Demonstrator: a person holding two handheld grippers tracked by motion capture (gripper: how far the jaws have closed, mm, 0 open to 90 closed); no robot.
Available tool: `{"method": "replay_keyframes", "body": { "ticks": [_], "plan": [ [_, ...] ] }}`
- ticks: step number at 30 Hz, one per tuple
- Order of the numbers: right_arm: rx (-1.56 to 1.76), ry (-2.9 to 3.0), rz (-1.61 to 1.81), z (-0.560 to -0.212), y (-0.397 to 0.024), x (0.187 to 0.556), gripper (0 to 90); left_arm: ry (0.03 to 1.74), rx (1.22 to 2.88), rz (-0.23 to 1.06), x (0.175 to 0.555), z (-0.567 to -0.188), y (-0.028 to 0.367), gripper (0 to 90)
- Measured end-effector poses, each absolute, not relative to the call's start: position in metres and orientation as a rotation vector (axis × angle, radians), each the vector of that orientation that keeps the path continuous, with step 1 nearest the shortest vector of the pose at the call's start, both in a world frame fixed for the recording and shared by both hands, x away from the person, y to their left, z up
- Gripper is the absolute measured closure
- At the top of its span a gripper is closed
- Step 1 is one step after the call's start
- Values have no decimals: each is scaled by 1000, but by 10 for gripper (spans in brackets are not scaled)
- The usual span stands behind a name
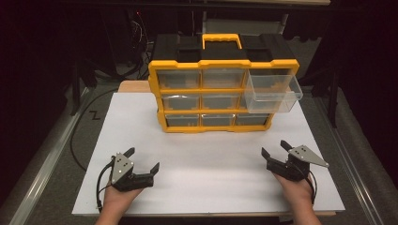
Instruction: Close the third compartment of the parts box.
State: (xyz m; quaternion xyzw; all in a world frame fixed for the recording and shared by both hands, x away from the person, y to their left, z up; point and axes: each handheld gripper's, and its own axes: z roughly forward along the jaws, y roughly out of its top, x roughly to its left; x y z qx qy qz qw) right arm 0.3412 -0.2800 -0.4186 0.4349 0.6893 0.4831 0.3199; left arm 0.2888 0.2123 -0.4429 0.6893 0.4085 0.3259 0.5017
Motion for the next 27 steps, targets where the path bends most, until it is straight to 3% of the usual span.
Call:
{"method": "replay_keyframes", "body": {
  "ticks": [23,27],
  "plan": [
    [1165,1812,1269,-419,-280,341,736,983,1665,783,289,-443,212,8],
    [1154,1826,1272,-419,-280,341,776,982,1665,782,289,-443,212,8]
  ]
}}
